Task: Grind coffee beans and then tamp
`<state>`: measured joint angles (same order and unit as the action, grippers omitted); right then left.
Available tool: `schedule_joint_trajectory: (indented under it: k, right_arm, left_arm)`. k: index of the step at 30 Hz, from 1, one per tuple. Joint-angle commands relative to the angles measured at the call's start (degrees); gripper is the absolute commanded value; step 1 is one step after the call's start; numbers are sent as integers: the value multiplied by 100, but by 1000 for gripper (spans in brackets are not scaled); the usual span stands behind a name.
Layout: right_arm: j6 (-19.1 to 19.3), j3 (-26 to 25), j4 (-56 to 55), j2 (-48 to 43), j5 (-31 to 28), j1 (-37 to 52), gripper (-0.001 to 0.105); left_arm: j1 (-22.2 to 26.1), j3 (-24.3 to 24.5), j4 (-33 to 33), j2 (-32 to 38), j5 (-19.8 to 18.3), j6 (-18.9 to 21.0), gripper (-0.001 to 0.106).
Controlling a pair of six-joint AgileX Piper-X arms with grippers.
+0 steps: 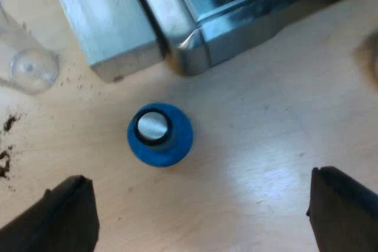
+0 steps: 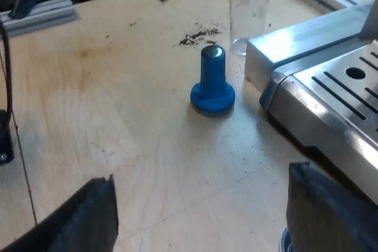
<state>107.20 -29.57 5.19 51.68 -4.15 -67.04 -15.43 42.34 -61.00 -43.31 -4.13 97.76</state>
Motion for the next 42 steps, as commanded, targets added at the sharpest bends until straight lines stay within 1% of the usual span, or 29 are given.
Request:
schedule_joint_trajectory:
  k: [1, 4, 5, 9, 10, 13, 16, 17, 21, 28, 32, 36, 37, 40, 42]
  right_arm:
    - [103, -6, 81, 6, 51, 2, 63]
    - [103, -6, 111, 6, 51, 2, 63]
    - [90, -6, 111, 6, 51, 2, 63]
    - [89, -6, 111, 6, 51, 2, 63]
    - [73, -6, 111, 6, 51, 2, 63]
    - [61, -6, 111, 6, 51, 2, 63]
    - [61, -6, 111, 6, 36, 2, 63]
    - [61, -6, 111, 6, 36, 2, 63]
    - [61, -6, 111, 6, 15, 2, 63]
    - [61, -6, 99, 6, 15, 2, 63]
    - [61, -6, 99, 6, 15, 2, 63]
    - [61, -6, 99, 6, 15, 2, 63]
    - [61, -6, 99, 6, 15, 2, 63]
    - [61, -6, 99, 6, 15, 2, 63]
    - [61, -6, 99, 6, 15, 2, 63]
  left_arm:
    - [12, 35, 250, -602, 210, -9, 75]
    - [12, 35, 485, -1196, 454, -9, 75]
    - [12, 35, 510, -1254, 473, -22, 75]
    - [12, 35, 654, -1701, 484, -26, 75]
    - [12, 35, 734, -1959, 484, -26, 75]
    - [12, 35, 888, -2299, 484, -26, 75]
    - [12, 35, 928, -2425, 484, -26, 75]
    - [12, 35, 994, -2651, 484, -26, 75]
    - [12, 16, 1166, -2943, 572, -26, 75]
    - [12, 16, 1384, -3324, 570, -26, 75]
    - [112, 16, 1493, -3596, 474, -26, 75]
    - [339, -1, 1493, -3779, 344, -64, 73]
    - [433, 0, 1493, -3791, 260, -133, 72]
    - [550, 0, 1493, -3789, 257, -164, 68]
    - [563, 0, 1464, -3789, 219, -163, 60]
